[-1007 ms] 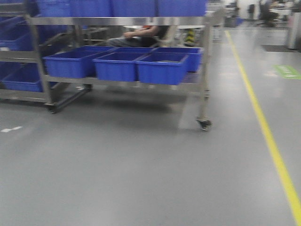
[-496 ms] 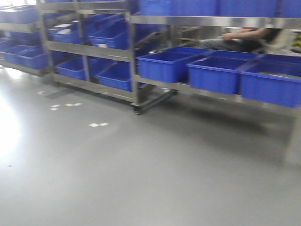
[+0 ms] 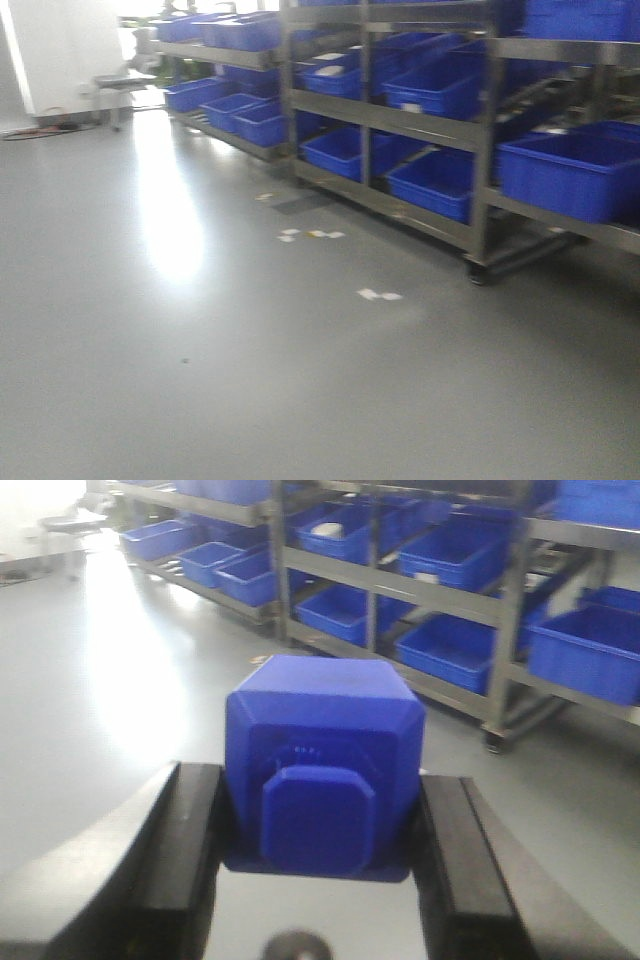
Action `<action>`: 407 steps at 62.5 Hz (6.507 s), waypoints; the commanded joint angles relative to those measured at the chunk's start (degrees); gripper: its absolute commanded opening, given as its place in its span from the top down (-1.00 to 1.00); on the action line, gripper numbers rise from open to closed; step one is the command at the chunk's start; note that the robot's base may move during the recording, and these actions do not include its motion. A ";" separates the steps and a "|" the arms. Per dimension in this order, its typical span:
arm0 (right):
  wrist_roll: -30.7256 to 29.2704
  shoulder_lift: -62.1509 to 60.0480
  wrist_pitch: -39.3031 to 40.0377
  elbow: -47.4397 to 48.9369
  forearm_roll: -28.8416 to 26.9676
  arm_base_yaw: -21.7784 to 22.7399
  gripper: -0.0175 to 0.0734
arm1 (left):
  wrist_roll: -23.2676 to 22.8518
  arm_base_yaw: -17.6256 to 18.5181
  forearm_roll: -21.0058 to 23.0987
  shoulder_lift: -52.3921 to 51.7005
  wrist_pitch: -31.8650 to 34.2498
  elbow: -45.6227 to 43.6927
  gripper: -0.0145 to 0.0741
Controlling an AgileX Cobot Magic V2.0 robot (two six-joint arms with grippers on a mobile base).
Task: Pick and sort blue part to right shelf
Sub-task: 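Drive the base to the shelf of blue bins holding both parts, then lower both held parts into the blue bins on the shelf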
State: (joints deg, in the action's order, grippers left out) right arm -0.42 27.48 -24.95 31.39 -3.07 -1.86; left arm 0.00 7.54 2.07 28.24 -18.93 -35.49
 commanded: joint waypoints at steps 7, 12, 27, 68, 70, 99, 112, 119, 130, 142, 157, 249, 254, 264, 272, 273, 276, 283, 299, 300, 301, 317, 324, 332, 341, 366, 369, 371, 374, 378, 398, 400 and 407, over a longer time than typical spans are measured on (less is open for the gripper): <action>-0.43 0.18 5.19 1.62 -0.15 0.25 -0.23 | 0.00 0.01 0.19 0.22 5.09 -1.66 0.04; -0.43 0.18 5.19 1.62 -0.15 0.25 -0.23 | 0.00 0.01 0.19 0.22 5.09 -1.66 0.04; -0.43 0.18 5.19 1.62 -0.15 0.25 -0.23 | 0.00 0.01 0.19 0.22 5.09 -1.66 0.04; -0.43 0.18 5.19 1.62 -0.15 0.25 -0.23 | 0.00 0.01 0.19 0.22 5.09 -1.66 0.04; -0.43 0.18 5.19 1.62 -0.15 0.25 -0.23 | 0.00 0.01 0.19 0.22 5.09 -1.66 0.04; -0.43 0.18 5.19 1.62 -0.15 0.25 -0.23 | 0.00 0.01 0.19 0.22 5.09 -1.66 0.04; -0.43 0.18 5.19 1.62 -0.15 0.25 -0.23 | 0.00 0.01 0.19 0.22 5.09 -1.66 0.04; -0.43 0.18 5.19 1.62 -0.15 0.25 -0.23 | 0.00 0.01 0.19 0.22 5.09 -1.66 0.04; -0.43 0.18 5.19 1.62 -0.15 0.25 -0.23 | 0.00 0.01 0.19 0.22 5.09 -1.66 0.04; -0.43 0.18 5.19 1.62 -0.15 0.25 -0.23 | 0.00 0.01 0.19 0.22 5.09 -1.66 0.04; -0.43 0.18 5.19 1.62 -0.15 0.25 -0.23 | 0.00 0.01 0.19 0.22 5.09 -1.66 0.04; -0.43 0.24 5.17 1.62 -0.15 0.25 -0.23 | 0.00 0.01 0.19 0.22 5.09 -1.66 0.04; -0.43 0.24 5.17 1.62 -0.15 0.25 -0.23 | 0.00 0.01 0.19 0.22 5.09 -1.66 0.04; -0.43 0.24 5.17 1.62 -0.15 0.25 -0.23 | 0.00 0.01 0.19 0.22 5.09 -1.66 0.04; -0.43 0.24 5.17 1.62 -0.15 0.25 -0.23 | 0.00 0.01 0.19 0.22 5.09 -1.66 0.04; -0.43 0.24 5.17 1.62 -0.15 0.25 -0.23 | 0.00 0.01 0.19 0.22 5.09 -1.66 0.04; -0.43 0.24 5.17 1.62 -0.15 0.25 -0.23 | 0.00 0.01 0.19 0.22 5.09 -1.66 0.04; -0.43 0.24 5.17 1.62 -0.15 0.25 -0.23 | 0.00 0.01 0.19 0.22 5.09 -1.66 0.04; -0.43 0.24 5.17 1.62 -0.15 0.25 -0.23 | 0.00 0.01 0.19 0.22 5.09 -1.66 0.04; -0.43 0.24 5.17 1.62 -0.15 0.25 -0.23 | 0.00 0.01 0.19 0.22 5.09 -1.66 0.04; -0.43 0.24 5.17 1.62 -0.15 0.25 -0.23 | 0.00 0.01 0.19 0.22 5.09 -1.66 0.04; -0.43 0.29 5.17 1.62 -0.15 0.25 -0.23 | 0.00 0.01 0.19 0.22 5.09 -1.66 0.04; -0.43 0.37 5.17 1.62 -0.15 0.25 -0.23 | 0.00 0.01 0.19 0.22 5.09 -1.66 0.04; -0.43 0.37 5.17 1.62 -0.15 0.25 -0.23 | 0.00 0.01 0.19 0.22 5.09 -1.66 0.04; -0.43 0.37 5.17 1.62 -0.15 0.25 -0.23 | 0.00 0.01 0.19 0.22 5.09 -1.66 0.04; -0.43 0.37 5.17 1.62 -0.15 0.25 -0.23 | 0.00 0.01 0.19 0.22 5.09 -1.66 0.04; -0.43 0.37 5.17 1.62 -0.15 0.25 -0.23 | 0.00 0.01 0.19 0.22 5.09 -1.66 0.04; -0.43 0.37 5.17 1.62 -0.15 0.25 -0.23 | 0.00 0.01 0.19 0.22 5.09 -1.66 0.04; -0.43 0.37 5.17 1.62 -0.15 0.25 -0.23 | 0.00 0.01 0.19 0.22 5.09 -1.66 0.04; -0.43 0.37 5.17 1.62 -0.15 0.25 -0.23 | 0.00 0.01 0.19 0.22 5.09 -1.66 0.04; -0.43 0.37 5.17 1.62 -0.15 0.25 -0.23 | 0.00 0.01 0.19 0.22 6.58 -1.66 0.04; -0.43 0.36 5.45 1.62 -0.15 0.25 -0.23 | 0.00 0.01 0.19 0.22 6.58 -1.66 0.04; -0.43 0.36 5.59 1.62 -0.15 0.25 -0.23 | 0.00 0.01 0.19 0.22 6.58 -1.66 0.04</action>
State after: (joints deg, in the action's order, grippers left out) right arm -0.42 27.48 -24.95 31.32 -3.11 -1.86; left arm 0.00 7.54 2.07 28.24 -18.15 -35.45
